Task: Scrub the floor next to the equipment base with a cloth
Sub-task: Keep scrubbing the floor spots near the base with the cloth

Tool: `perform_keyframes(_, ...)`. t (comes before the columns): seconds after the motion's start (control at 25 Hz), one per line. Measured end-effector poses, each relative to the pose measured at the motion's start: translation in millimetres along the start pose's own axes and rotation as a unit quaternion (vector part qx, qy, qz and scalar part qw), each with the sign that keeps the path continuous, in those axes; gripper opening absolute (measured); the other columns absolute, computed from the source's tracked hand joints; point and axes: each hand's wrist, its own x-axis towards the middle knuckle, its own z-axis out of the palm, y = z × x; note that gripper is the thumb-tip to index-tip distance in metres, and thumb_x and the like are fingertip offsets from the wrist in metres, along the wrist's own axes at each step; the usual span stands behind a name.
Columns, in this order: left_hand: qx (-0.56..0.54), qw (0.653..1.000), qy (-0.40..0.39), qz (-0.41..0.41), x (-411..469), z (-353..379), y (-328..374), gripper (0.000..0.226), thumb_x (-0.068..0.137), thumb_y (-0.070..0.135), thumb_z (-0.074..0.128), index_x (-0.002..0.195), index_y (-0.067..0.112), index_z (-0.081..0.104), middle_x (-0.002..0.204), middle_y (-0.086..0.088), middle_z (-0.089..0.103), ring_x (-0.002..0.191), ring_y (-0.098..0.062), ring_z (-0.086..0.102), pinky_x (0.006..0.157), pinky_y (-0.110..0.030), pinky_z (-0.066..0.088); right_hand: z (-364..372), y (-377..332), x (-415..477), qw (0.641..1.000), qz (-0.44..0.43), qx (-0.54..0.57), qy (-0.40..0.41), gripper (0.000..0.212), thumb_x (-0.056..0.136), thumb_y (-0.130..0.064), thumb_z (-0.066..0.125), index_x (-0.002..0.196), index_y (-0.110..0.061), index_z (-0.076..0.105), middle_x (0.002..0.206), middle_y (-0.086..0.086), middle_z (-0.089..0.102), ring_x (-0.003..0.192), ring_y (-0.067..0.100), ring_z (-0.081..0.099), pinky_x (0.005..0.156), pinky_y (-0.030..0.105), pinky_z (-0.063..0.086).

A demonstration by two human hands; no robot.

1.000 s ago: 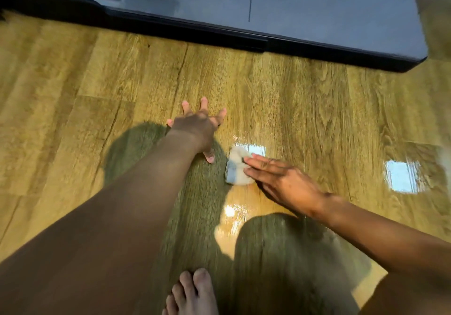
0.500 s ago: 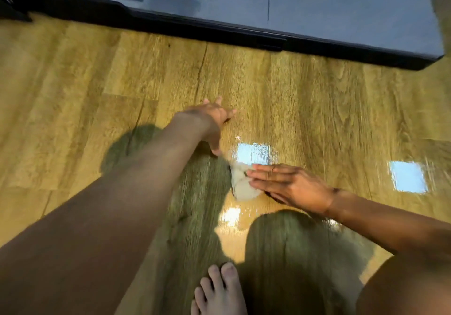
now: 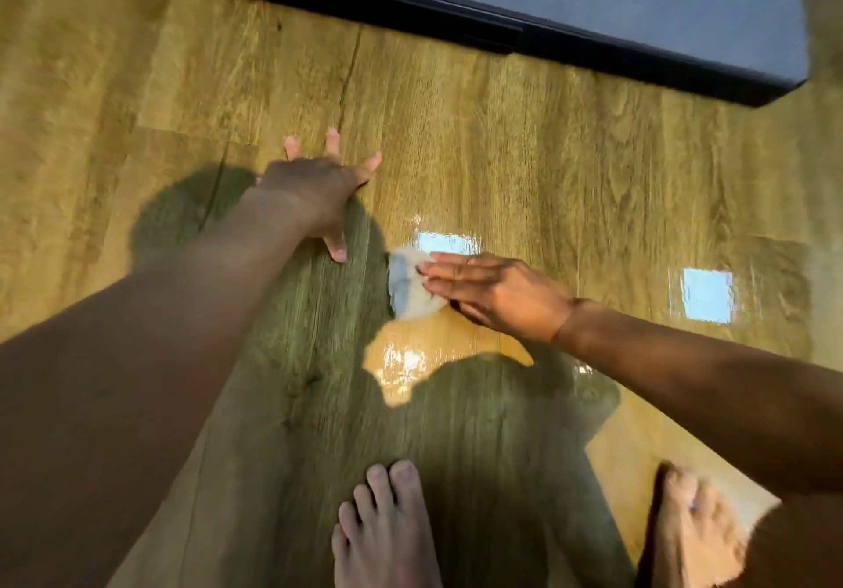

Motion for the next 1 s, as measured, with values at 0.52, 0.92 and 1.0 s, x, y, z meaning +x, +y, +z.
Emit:
perform_keyframes(0.52,-0.024,0.999,0.027,-0.02,5.5,8.6,-8.1,0.142,0.051,0.047,0.088,0.145,0.043,-0.018,0.156,0.004,-0.023,0.144,-0.04,-0.004,0.108,-0.059,0.023,-29.3,98.4,88.9,0.991,0.132,0.0,0.014,0.045,0.093,-0.006,0.049,0.137,-0.017,0.048,0.149,0.0,0.037,0.137,0.019,0.036,0.107,0.045,0.039)
perform_keyframes(0.92,-0.033,0.999,0.025,-0.034,5.6,8.5,-1.7,0.144,0.052,0.039,0.089,0.144,0.042,-0.022,0.154,0.003,-0.028,0.143,-0.042,-0.007,0.109,-0.06,0.02,-41.8,145.2,92.4,0.996,-0.012,-0.071,-0.048,0.048,0.096,-0.021,0.033,0.143,-0.027,0.033,0.151,-0.003,0.031,0.128,0.013,0.042,0.1,0.036,0.04)
perform_keyframes(1.0,-0.03,0.999,0.023,-0.033,4.7,8.7,-1.7,0.144,0.052,0.04,0.089,0.144,0.044,-0.022,0.153,0.003,-0.029,0.143,-0.042,-0.007,0.111,-0.058,0.018,-48.9,172.6,118.4,0.994,0.094,-0.059,0.002,0.045,0.098,-0.022,0.034,0.143,-0.023,0.036,0.152,0.001,0.033,0.126,0.016,0.046,0.102,0.038,0.04)
